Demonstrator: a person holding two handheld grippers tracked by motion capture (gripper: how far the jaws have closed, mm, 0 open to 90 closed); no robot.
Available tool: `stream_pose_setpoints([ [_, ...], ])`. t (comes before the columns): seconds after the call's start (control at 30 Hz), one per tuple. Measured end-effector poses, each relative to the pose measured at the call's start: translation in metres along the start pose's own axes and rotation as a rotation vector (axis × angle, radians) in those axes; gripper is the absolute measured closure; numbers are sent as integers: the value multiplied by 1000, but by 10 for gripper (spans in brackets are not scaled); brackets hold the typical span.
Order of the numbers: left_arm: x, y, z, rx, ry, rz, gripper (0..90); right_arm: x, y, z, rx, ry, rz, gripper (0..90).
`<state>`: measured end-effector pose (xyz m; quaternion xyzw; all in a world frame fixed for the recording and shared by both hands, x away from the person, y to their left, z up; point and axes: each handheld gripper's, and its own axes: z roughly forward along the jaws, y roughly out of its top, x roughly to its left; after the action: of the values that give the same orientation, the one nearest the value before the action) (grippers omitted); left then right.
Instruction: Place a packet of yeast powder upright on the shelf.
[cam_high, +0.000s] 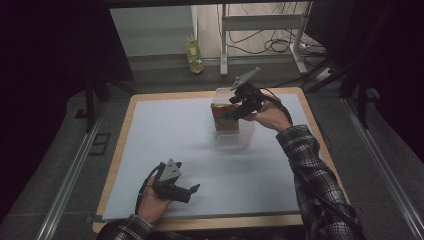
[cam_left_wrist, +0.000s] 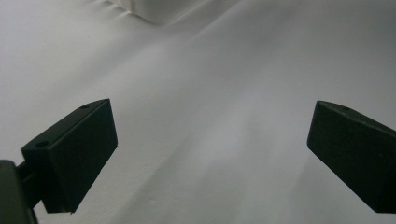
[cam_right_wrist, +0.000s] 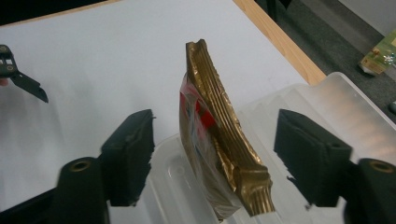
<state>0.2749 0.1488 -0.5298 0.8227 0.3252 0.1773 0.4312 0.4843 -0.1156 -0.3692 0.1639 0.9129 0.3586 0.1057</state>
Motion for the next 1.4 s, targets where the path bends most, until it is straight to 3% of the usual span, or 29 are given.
stream_pose_setpoints([
  [0.23, 0, 0, 0, 2, 2, 1, 16, 0, -9, -5, -25, -18, 56, 136],
  [0.43, 0, 0, 1, 2, 1, 2, 15, 3, -21, -12, -24, -20, 69, 72],
  [0.87, 0, 0, 1, -5, 5, -6, 13, 17, -52, -21, -50, -9, 111, 20],
  [1.17, 0, 0, 1, -3, 8, -6, 11, 38, -86, -29, -74, -30, 134, 3],
  [1.4, 0, 0, 1, 4, 8, -4, 11, 51, -116, -34, -102, -41, 180, 2],
])
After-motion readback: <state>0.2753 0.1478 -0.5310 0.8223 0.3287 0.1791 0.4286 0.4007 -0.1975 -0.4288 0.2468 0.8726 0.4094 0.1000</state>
